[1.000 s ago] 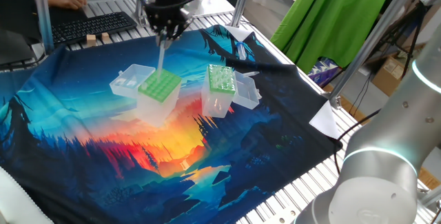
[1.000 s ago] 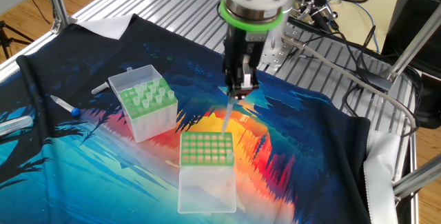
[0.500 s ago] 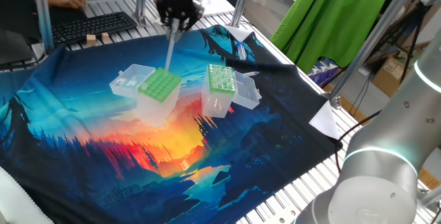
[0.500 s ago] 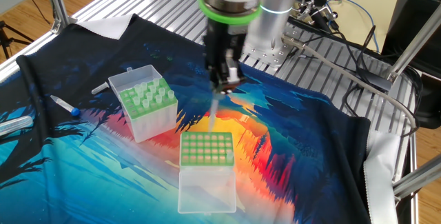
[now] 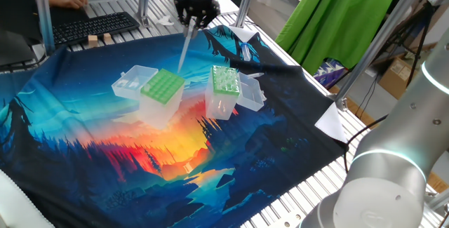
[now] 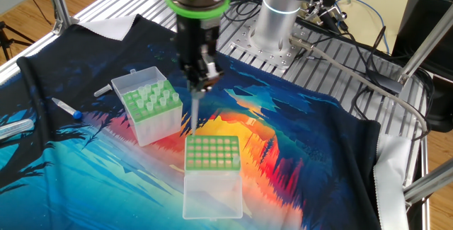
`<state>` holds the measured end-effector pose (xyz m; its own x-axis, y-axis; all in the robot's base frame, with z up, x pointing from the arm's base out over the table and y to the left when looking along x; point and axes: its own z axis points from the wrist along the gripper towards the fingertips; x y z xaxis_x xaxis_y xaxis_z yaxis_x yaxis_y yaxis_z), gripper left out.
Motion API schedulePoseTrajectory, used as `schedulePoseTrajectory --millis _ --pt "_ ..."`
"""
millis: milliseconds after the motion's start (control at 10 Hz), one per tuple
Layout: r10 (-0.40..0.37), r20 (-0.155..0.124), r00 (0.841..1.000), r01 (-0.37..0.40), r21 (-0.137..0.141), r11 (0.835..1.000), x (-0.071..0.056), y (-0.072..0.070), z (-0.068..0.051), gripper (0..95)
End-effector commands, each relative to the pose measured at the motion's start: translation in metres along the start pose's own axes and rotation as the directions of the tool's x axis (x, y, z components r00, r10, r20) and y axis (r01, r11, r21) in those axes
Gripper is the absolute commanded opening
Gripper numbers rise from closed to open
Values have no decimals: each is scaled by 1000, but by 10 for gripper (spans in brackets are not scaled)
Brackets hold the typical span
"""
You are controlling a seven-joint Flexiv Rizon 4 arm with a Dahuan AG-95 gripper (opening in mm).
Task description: Transfer all large pipette tips from one holder to another
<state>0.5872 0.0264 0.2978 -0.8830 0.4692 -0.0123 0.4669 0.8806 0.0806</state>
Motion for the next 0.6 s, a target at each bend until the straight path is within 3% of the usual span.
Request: schedulePoseTrajectory --millis 100,600 --pt "-64 3 998 64 -6 998 -15 -16 8 0" --pt "-107 9 994 107 -11 994 -31 -33 16 0"
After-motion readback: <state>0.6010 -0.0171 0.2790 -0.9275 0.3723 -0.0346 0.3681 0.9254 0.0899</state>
